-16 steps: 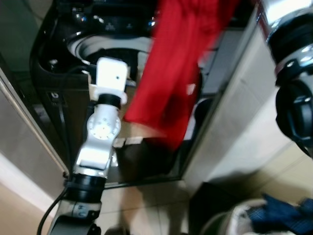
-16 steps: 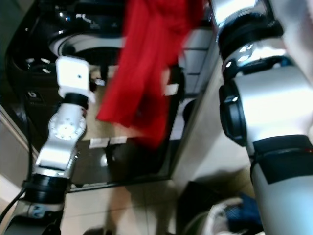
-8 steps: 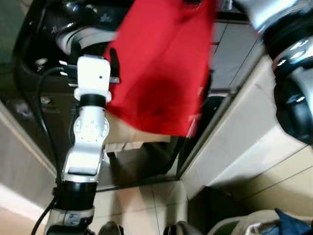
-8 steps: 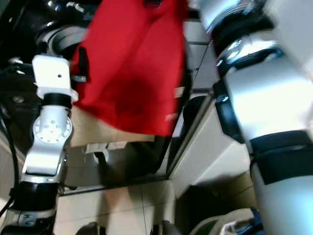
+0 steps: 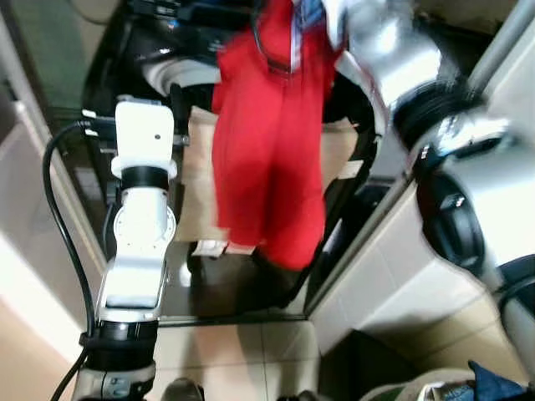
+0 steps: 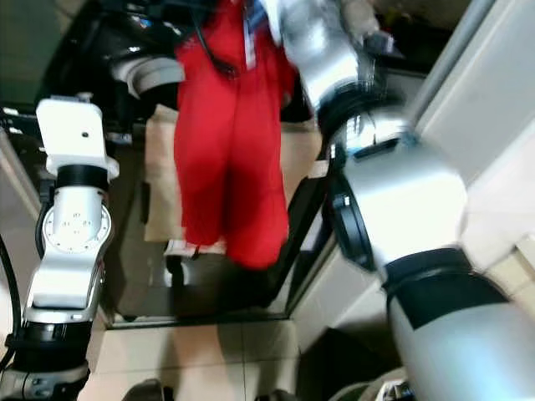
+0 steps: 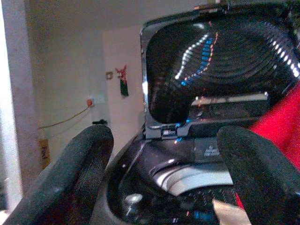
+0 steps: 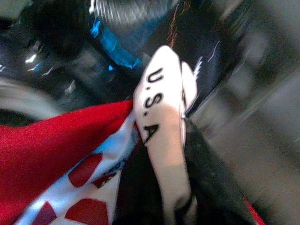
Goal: Clothes washing
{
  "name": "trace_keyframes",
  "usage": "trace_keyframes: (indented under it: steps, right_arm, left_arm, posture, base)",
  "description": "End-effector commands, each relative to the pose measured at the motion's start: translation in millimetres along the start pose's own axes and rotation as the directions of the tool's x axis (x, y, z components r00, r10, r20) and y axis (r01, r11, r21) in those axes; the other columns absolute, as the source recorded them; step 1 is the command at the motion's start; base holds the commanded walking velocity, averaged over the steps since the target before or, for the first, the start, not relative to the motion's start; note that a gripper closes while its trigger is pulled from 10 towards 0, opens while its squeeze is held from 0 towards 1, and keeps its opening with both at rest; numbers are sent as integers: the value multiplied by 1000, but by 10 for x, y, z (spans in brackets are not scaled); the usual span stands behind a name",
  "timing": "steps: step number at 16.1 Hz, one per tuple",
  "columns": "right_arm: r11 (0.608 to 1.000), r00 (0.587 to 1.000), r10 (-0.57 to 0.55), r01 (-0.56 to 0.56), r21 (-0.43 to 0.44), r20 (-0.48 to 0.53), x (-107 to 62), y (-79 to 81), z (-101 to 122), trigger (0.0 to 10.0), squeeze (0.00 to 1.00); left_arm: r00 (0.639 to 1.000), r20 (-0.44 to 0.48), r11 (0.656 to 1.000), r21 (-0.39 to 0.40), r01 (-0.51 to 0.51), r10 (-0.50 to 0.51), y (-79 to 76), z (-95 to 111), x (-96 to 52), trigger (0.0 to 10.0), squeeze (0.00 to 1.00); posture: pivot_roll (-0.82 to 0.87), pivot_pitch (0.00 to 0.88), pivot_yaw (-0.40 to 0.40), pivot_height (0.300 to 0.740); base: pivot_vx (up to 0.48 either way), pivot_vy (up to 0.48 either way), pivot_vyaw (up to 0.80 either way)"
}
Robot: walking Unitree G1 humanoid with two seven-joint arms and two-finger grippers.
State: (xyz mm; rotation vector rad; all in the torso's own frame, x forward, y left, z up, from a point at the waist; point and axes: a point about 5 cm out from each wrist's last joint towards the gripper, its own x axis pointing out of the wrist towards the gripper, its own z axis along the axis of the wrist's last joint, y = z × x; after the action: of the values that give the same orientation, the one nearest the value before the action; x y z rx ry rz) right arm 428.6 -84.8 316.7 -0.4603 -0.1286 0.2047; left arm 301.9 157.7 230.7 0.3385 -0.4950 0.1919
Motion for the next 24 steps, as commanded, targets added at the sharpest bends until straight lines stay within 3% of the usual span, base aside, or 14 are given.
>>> trace_keyframes:
  steps: [1,3,5,6,7,8,9,10,12,14,15,16,21,24]
  right_arm:
    - [980,993,36,-13,197,-113,-26,19,-264,0,0]
    - [961,990,32,8,275,-140,-42,36,-370,0,0]
    - [994,996,-73,67,89,57,-13,-169,85,0,0]
    - [988,961,-152,140,66,229,-48,-349,441,0,0]
    - [970,860,-238,231,70,452,-181,-614,879,0,0]
    - [961,793,-265,266,79,549,-278,-751,1065,0,0]
    - [942,676,-320,300,149,664,-459,-995,1258,0,0]
    - [931,587,-351,301,205,729,-602,-1161,1261,0,0]
    - [939,513,-296,313,146,806,-723,-1101,1002,0,0]
    - [943,566,-303,295,155,766,-684,-1002,674,0,0]
    - [929,652,-370,272,251,661,-588,-968,347,0,0]
    - [927,677,-376,262,271,633,-563,-924,248,0,0]
    - [946,741,-310,177,272,596,-551,-664,40,0,0]
    - [958,757,-267,139,252,597,-542,-567,42,0,0]
  left_arm:
    - [999,4,999,-8,35,-35,-72,39,0,10000,0]
    - [999,-6,999,-11,50,-50,-78,22,-16,10000,0]
    - [996,-42,997,22,74,-73,-129,-23,-8,10000,0]
    - [996,-55,997,22,72,-71,-132,-38,-9,10000,0]
    - [996,-64,998,9,68,-68,-124,-46,-7,10000,0]
    - [996,-63,998,-1,70,-70,-118,-39,-1,10000,0]
    - [996,-42,997,1,73,-73,-100,0,16,10000,0]
    - [998,-12,998,9,69,-69,-72,65,56,10000,0]
    - [995,90,996,72,46,-53,30,279,196,10000,0]
    - [992,127,997,76,-1,-9,204,395,335,10000,0]
    - [992,125,997,81,11,-21,238,406,403,10000,0]
    - [991,127,996,84,24,-34,215,403,407,10000,0]
    - [998,5,998,-38,58,-58,36,214,293,10000,0]
    - [999,-24,998,-38,48,-49,27,165,271,10000,0]
  posture:
    - [178,0,-167,740]
    - [176,0,-158,740]
    - [183,0,-168,740]
    - [184,0,-168,740]
    - [184,0,-168,740]
    - [184,0,-168,740]
    - [163,0,-170,740]
    - [144,0,-161,740]
    - [109,0,-136,740]
    - [95,0,-113,740]
    - [80,0,-96,740]
    - [77,0,-94,740]
    - [60,0,-87,740]
    - [68,0,-99,740]
  base:
    - [0,0,0]
    - [0,0,0]
    - [0,0,0]
    - [0,0,0]
    - [0,0,0]
    - [0,0,0]
    - [0,0,0]
    - [0,0,0]
    - [0,0,0]
    - [0,0,0]
    - [0,0,0]
    - [0,0,0]
    - [0,0,0]
    - [0,464,0]
